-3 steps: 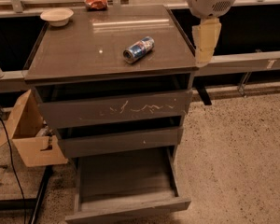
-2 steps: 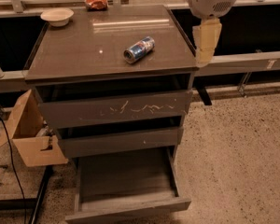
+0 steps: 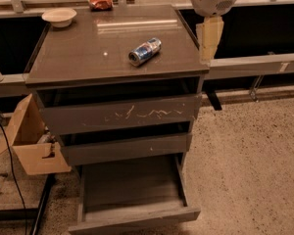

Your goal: Place redbull can into bottom drawer

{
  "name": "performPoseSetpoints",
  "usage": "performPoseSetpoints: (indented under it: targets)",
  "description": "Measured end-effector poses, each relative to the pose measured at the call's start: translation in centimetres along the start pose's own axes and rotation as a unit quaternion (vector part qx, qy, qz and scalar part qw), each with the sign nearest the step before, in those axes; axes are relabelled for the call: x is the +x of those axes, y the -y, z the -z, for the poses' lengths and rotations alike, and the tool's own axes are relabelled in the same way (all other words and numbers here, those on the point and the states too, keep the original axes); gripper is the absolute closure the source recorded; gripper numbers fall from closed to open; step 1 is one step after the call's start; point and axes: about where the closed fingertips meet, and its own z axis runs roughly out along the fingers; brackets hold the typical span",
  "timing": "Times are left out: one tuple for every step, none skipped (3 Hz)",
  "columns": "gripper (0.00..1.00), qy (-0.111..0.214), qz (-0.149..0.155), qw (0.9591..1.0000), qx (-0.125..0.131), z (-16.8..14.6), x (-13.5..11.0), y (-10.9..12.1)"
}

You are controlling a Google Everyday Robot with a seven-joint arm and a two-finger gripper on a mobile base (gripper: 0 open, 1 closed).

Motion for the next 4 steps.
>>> performPoseSetpoints:
  targets:
    - [0.0,0.006,0.047,0.9989,0.004,-2.7,-0.7,3.3]
    - [0.0,0.026,0.093,0.9953,-0.005,-6.3,-1.6,6.8]
    - [0.0,0.043,0.105,0.9934,-0.016,-9.3,-1.9,8.4]
    - [0.0,0.063,0.11,0.9914,-0.033,-12.4,-2.4,8.7]
